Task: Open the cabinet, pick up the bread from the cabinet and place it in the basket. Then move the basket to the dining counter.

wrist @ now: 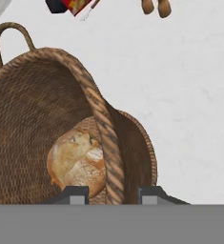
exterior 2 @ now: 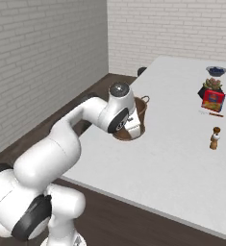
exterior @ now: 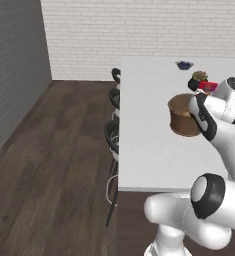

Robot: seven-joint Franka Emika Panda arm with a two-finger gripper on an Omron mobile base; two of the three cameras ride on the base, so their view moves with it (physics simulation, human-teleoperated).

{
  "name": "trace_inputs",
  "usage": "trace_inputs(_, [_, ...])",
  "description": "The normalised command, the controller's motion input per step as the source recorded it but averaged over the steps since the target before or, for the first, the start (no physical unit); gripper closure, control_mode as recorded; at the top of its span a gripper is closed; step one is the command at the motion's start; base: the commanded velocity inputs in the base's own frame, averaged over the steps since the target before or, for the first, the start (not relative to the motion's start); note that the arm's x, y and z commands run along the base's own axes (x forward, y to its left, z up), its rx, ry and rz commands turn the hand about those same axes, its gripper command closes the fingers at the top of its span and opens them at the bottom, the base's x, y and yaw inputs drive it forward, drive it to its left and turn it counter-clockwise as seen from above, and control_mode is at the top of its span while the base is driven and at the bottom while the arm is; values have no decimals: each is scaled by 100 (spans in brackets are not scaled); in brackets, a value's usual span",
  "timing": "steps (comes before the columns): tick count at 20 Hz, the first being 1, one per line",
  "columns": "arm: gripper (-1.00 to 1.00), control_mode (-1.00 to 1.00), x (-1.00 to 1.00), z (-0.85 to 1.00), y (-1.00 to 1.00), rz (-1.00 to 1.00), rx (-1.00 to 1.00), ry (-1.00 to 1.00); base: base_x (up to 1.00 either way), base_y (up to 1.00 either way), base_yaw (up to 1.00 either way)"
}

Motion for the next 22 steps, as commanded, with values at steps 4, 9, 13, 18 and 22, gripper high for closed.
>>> trace_inputs(4, [100, -100, 93, -13, 1, 0, 0, 0, 0, 0, 0])
trace_inputs(9, [100, -100, 16, -62, -1, 0, 2, 0, 0, 0, 0])
trace_inputs(13, [100, -100, -1, -73, -16, 0, 9, 0, 0, 0, 0])
trace_inputs(18, [100, -100, 0, -55, -5, 0, 8, 0, 0, 0, 0])
trace_inputs(22, [100, -100, 0, -48, 0, 0, 3, 0, 0, 0, 0])
